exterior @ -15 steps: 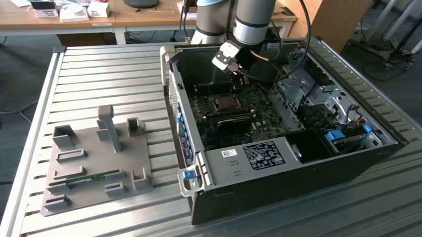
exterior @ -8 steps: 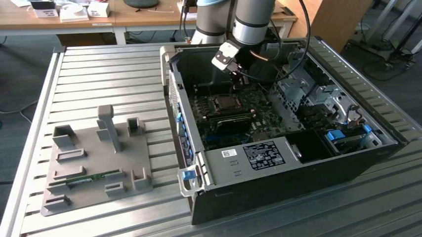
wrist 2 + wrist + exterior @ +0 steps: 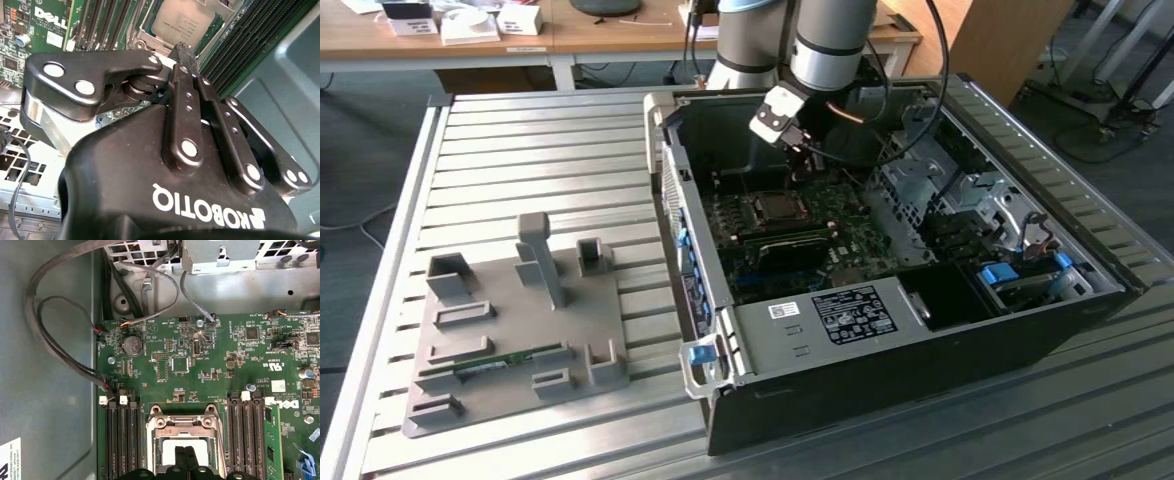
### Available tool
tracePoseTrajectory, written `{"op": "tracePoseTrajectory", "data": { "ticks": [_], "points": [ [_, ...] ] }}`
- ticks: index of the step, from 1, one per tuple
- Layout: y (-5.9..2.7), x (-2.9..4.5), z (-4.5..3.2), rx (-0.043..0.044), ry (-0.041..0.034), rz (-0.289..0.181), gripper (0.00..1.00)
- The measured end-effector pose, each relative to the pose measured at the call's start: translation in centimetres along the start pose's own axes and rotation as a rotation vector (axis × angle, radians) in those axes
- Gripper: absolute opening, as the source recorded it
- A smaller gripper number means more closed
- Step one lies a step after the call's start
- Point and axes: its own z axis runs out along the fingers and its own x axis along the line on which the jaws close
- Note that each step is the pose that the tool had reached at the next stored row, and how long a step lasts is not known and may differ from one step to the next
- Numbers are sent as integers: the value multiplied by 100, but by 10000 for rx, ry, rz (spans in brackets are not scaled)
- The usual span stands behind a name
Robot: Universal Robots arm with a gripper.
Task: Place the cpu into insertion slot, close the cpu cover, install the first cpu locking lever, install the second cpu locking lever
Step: 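Close the cpu cover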
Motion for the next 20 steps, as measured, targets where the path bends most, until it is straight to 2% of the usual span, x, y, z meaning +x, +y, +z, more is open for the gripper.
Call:
{"op": "tracePoseTrajectory", "data": {
  "ticks": [14, 20],
  "points": [
    [0, 0, 0, 1, 1, -18, 11],
    [0, 0, 0, 10, 10, -324, 11]
  ]
}}
